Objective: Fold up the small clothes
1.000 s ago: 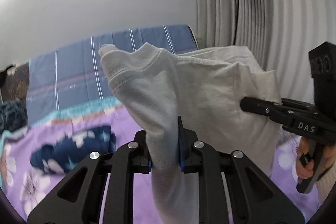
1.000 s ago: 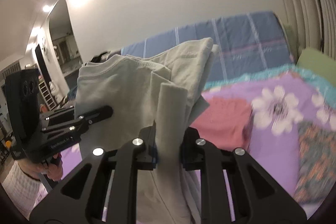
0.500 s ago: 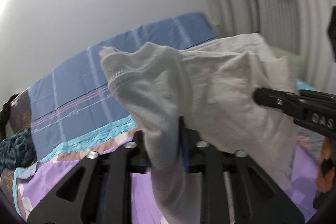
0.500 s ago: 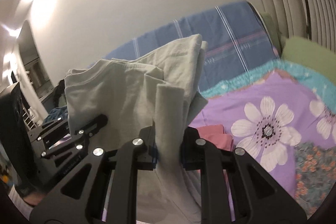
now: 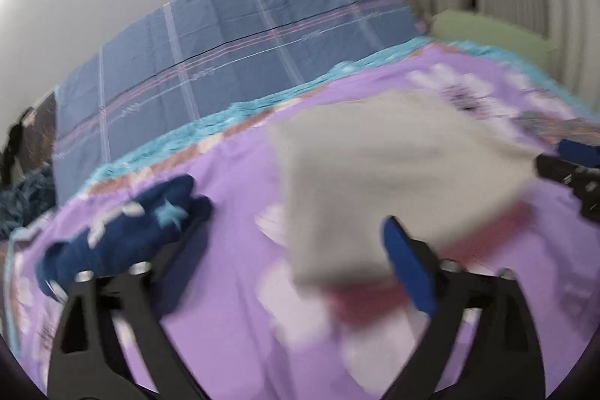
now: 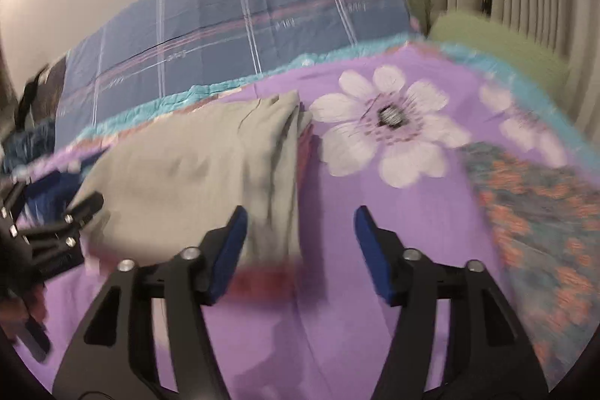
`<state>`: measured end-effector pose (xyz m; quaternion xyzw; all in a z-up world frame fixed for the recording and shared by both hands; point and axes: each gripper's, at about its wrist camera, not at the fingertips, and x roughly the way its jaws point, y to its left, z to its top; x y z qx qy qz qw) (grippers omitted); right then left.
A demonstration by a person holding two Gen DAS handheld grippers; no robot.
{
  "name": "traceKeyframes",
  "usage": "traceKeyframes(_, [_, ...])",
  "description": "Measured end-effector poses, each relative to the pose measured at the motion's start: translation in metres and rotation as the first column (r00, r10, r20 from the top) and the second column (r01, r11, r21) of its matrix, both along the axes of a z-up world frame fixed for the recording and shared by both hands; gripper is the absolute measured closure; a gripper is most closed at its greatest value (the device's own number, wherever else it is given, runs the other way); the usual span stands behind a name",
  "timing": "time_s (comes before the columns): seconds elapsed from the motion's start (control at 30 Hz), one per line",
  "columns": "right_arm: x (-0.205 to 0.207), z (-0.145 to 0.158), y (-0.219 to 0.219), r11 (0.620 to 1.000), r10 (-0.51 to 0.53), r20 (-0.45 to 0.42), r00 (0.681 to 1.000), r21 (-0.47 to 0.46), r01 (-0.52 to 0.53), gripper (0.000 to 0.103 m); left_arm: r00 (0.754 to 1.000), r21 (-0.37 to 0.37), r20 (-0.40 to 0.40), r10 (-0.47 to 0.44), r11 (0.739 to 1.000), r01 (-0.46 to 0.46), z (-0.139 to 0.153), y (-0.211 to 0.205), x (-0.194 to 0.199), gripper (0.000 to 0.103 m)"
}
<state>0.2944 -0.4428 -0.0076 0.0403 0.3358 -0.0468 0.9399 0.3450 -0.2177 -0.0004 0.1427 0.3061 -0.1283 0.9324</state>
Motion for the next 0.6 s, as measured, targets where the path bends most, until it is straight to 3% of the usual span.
traceKeyframes(0.07, [-0.042,0.011,0.007,1.000,0.012,0.028,1.000,-0.014,-0.012,0.026,0.999,-0.041,0.018,-0.049,0.998,0.049,0.012,-0.002,-0.038,0.001])
traceKeyframes(0.13, [-0.073,0.021,0.011,1.000,0.023,0.047,0.999,-0.005,-0.023,0.008,0.996,-0.071,0.036,-0.079,0.994,0.082,0.026,-0.003,-0.077,0.001])
traceKeyframes(0.17, [-0.097,0.029,0.015,1.000,0.025,0.068,0.997,-0.008,-0.025,0.004,0.995,-0.082,0.045,-0.093,0.992,0.097,0.032,-0.003,-0.095,0.001])
traceKeyframes(0.37, [-0.197,0.066,0.029,0.997,-0.035,0.200,0.979,-0.061,0.049,0.002,0.982,-0.111,0.147,-0.120,0.984,0.137,0.076,0.002,-0.191,0.001])
traceKeyframes(0.5, [-0.243,0.085,0.032,0.996,-0.070,0.185,0.980,-0.049,0.080,0.002,0.969,-0.078,0.222,-0.106,0.989,0.126,0.092,0.005,-0.247,0.001])
traceKeyframes(0.6, [-0.270,0.098,0.033,0.994,-0.106,0.199,0.974,-0.018,0.112,0.002,0.972,-0.113,0.217,-0.086,0.987,0.113,0.096,0.015,-0.266,0.001])
